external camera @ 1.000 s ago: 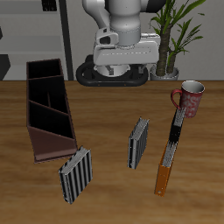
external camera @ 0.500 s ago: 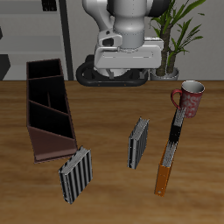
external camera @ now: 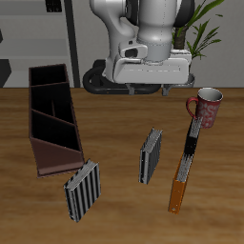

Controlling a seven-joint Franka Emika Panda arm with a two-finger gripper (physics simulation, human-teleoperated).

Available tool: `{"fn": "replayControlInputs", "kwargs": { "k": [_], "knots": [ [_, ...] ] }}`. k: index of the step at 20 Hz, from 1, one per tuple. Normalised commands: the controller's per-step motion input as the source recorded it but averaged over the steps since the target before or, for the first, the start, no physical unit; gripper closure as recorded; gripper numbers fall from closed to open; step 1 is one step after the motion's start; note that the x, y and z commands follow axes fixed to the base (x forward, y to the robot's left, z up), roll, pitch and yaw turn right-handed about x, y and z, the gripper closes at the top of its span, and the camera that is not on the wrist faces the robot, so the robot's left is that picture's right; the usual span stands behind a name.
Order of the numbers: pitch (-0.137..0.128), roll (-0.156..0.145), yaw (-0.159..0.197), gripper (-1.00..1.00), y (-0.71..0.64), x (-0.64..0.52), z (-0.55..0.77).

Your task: Place the left striped book into the right desk caddy's right compartment and place the right striped book into the right desk caddy's right compartment and place the orange book into the right desk caddy's left compartment

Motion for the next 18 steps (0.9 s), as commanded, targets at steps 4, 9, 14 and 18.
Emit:
{"fn": "replayControlInputs", "kwargs": {
  "k": [4,9,14,18],
  "knots": [
    [-0.042,-0.025,-0.015,-1.0,0.07,0.23,0.03],
    [-0.03,0.002,-0.03,-1.0,-0.02,0.3,-0.02],
    [0.022,-0.008,-0.043,-1.0,-0.19,0.3,-0.25],
    [0.02,-0.015,-0.05,-1.0,-0.14,0.15,-0.2]
  ]
}}
